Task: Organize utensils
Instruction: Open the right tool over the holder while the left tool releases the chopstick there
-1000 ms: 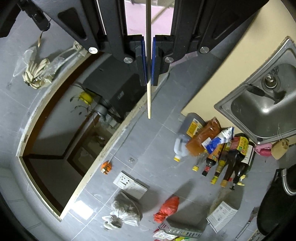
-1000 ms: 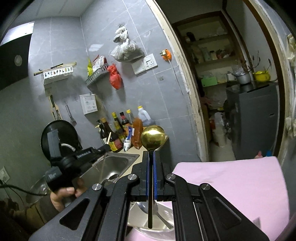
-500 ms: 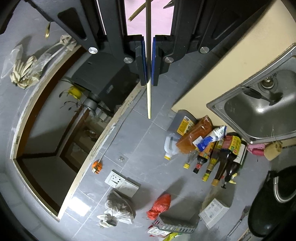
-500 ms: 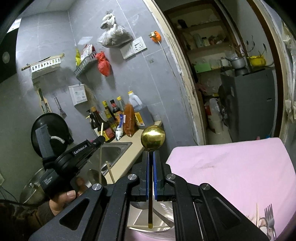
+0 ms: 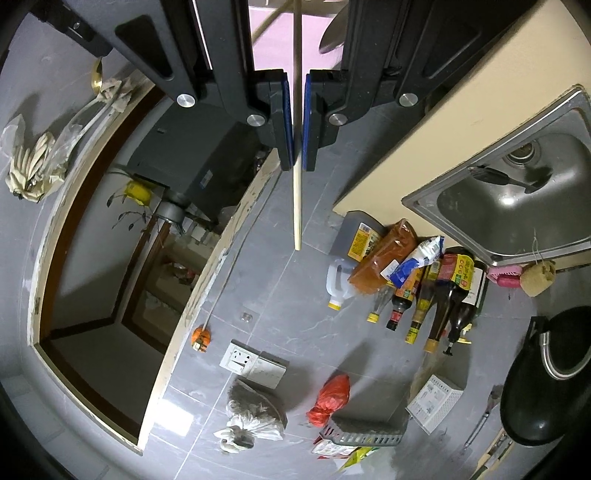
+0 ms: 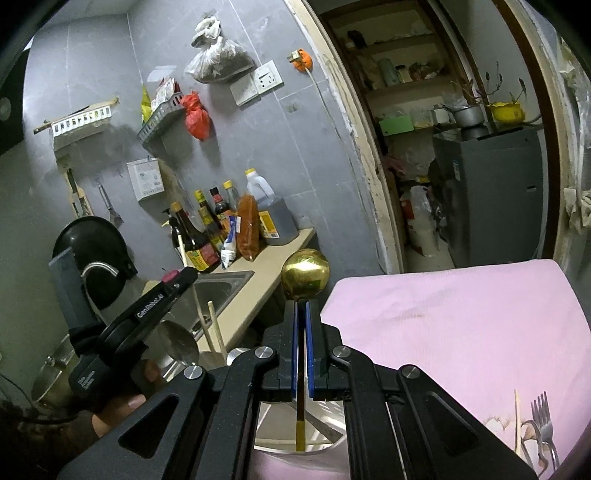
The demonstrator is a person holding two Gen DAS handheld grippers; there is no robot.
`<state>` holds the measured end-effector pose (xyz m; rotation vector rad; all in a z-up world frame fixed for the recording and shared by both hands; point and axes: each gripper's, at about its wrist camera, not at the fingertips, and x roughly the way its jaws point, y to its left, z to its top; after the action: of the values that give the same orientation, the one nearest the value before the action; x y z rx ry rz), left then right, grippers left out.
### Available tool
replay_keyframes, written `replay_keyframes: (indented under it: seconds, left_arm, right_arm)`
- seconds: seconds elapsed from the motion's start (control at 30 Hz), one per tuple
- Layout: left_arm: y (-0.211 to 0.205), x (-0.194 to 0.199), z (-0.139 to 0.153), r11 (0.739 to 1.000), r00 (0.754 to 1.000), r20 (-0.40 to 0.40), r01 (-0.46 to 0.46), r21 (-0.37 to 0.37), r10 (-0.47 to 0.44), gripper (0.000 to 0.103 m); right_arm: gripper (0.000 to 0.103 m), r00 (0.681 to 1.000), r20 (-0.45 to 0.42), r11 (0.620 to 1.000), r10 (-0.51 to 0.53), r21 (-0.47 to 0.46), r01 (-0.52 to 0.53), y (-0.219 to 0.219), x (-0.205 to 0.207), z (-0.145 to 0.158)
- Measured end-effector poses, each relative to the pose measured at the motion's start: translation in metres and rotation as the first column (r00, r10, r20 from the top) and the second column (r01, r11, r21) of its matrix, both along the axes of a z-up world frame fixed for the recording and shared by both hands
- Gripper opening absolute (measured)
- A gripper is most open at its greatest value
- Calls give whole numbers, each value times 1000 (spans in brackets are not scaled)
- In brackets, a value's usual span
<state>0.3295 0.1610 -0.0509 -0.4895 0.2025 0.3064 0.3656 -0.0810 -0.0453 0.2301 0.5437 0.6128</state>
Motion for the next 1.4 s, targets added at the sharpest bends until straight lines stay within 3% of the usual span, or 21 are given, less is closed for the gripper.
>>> replay_keyframes:
  seconds: [0.7, 1.0, 1.2, 1.23, 1.33, 1.4]
  left_arm:
    - [-19, -29, 7, 985, 995, -74, 80, 154, -70, 5]
    - [-27, -44, 13, 974, 985, -128, 134, 182, -112, 5]
    - [-26, -51, 18, 974, 976, -171, 164, 155, -137, 5]
    - [-26, -51, 19, 974, 973, -183, 170, 150, -141, 5]
    - [-26, -52, 22, 973, 964, -215, 190, 132, -159, 7]
    - [-27, -53, 24, 972, 960, -224, 197, 125, -166, 10]
  right_arm:
    - [4, 1000, 31, 998, 2, -60, -1, -2, -8, 2]
    - [4, 999, 34, 996, 21, -85, -18, -3, -17, 3]
    - [5, 1000, 4, 994, 25, -106, -24, -5, -22, 4]
    - [6, 1000, 3, 994, 25, -106, -24, -6, -24, 5]
    - [27, 1000, 5, 994, 20, -104, -19, -9, -27, 9]
    - [30, 1000, 15, 996, 9, -90, -7, -14, -31, 15]
